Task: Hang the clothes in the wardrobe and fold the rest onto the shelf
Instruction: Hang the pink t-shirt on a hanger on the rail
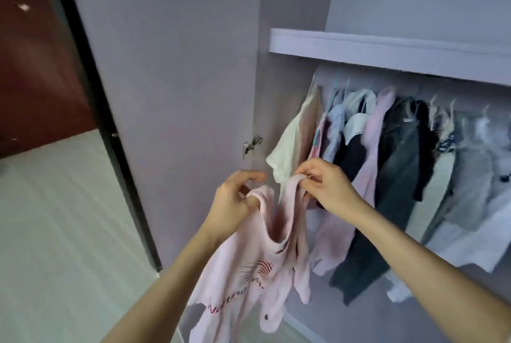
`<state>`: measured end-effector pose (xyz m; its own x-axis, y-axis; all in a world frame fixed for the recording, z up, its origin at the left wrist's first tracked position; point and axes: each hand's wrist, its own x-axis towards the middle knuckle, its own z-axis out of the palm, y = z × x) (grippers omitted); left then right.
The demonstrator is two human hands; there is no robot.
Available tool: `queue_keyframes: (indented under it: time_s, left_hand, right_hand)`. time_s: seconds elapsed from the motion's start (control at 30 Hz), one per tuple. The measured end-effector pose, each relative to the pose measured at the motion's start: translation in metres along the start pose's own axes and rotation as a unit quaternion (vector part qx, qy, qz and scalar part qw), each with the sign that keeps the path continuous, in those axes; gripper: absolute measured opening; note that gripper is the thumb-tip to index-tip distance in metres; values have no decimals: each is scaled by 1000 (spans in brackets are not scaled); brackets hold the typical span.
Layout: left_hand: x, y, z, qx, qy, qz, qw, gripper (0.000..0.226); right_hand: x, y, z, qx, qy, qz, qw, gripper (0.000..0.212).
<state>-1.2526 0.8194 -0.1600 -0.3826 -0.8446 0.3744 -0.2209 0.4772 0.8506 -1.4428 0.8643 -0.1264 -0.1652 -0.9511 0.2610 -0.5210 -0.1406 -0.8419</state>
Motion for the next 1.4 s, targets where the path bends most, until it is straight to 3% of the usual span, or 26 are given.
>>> queue_keyframes:
  time_s: [0.07, 0.13, 0.23, 0.33, 0.47, 0.6, 0.67, 0.77, 0.9, 1.07, 1.13, 1.4]
  left_hand:
    - [19, 4, 35, 2, -89, 1, 996, 55]
    - [33, 5, 65, -8, -156, 12, 988, 41]
    - [52, 4, 112, -18, -167, 15, 986, 16]
    - [77, 7, 153, -18, -162, 12, 987, 21]
    - [113, 27, 199, -32, -137, 19, 990, 42]
    - [145, 41, 245, -51, -138, 33, 989, 39]
    - [155, 42, 261, -45, -145, 27, 988, 29]
    - [170, 46, 296, -55, -166, 16, 985, 16]
    - [183, 58, 319, -50, -171, 47, 983, 29]
    - [187, 59, 331, -45, -189, 52, 980, 15]
    - [189, 57, 329, -41, -188, 53, 980, 16]
    - [182, 50, 313, -37, -190, 46, 980, 26]
  right_hand:
    - [-3, -2, -15, 19, 18, -16, 1000, 27]
    - [-4, 2, -33, 22, 14, -20, 999, 32]
    - [-6, 25, -74, 17, 33, -13, 999, 29]
    - [-10, 68, -128, 24, 171, 32, 984, 27]
    - [-22, 132, -203, -97, 379, 118, 913, 23]
    - [-38, 181, -274, -313, 473, 198, 800, 26]
    - [-42, 198, -302, -373, 474, 233, 763, 30]
    - [-43, 229, -342, -437, 408, 319, 735, 31]
    - [-36, 251, -367, -520, 340, 364, 694, 36]
    - [-15, 265, -382, -410, 379, 403, 725, 32]
    - [-6, 263, -384, -330, 425, 376, 754, 34]
    - [-6, 240, -379, -195, 520, 271, 786, 33]
